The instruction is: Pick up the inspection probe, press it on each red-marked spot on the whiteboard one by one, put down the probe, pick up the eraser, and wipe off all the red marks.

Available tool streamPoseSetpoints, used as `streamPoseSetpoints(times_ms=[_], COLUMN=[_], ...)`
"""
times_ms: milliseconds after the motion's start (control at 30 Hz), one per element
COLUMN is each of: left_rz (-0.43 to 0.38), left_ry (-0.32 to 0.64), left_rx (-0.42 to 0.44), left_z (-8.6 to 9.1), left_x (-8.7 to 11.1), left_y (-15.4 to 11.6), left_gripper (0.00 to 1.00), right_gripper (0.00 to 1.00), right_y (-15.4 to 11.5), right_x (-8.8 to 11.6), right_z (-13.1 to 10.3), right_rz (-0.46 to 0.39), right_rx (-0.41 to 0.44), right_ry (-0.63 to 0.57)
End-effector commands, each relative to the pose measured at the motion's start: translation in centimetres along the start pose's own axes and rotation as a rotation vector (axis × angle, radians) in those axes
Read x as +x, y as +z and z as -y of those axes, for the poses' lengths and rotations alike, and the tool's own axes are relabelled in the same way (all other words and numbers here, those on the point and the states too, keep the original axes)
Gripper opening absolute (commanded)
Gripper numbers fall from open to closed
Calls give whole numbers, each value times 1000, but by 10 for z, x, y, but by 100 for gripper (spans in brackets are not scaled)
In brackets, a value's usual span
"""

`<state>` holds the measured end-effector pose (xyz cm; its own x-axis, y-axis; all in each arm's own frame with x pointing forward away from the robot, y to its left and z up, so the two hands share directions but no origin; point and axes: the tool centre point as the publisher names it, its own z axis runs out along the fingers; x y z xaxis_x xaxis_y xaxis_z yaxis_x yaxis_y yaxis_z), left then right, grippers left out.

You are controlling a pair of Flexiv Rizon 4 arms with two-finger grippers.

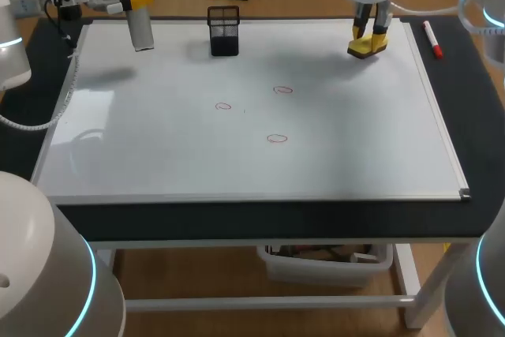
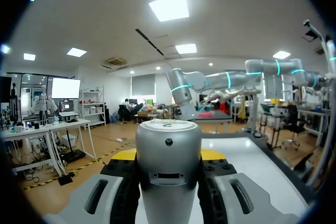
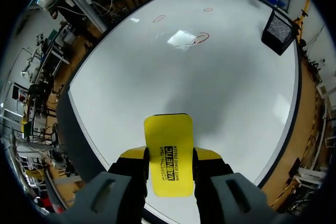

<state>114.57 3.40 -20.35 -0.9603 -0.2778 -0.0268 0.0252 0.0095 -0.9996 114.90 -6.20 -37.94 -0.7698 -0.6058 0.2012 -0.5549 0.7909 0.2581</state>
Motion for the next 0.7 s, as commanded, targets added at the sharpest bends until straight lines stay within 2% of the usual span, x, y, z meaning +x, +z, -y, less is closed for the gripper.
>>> streamPoseSetpoints(times_ms=[33,300,700], left_rz=[5,5,5], left_ry=[2,2,2], left_rx=[-1,-1,-1], left_z=[1,1,1], left_x=[2,2,2], left_y=[0,0,0], left_gripper=[0,0,0], right_gripper=[0,0,0], right_y=[0,2,5], right_x=[-7,-8,-11], right_z=[5,3,5], right_rz=[-15,-12,8], right_rx=[-8,32,39], right_ry=[4,14,17])
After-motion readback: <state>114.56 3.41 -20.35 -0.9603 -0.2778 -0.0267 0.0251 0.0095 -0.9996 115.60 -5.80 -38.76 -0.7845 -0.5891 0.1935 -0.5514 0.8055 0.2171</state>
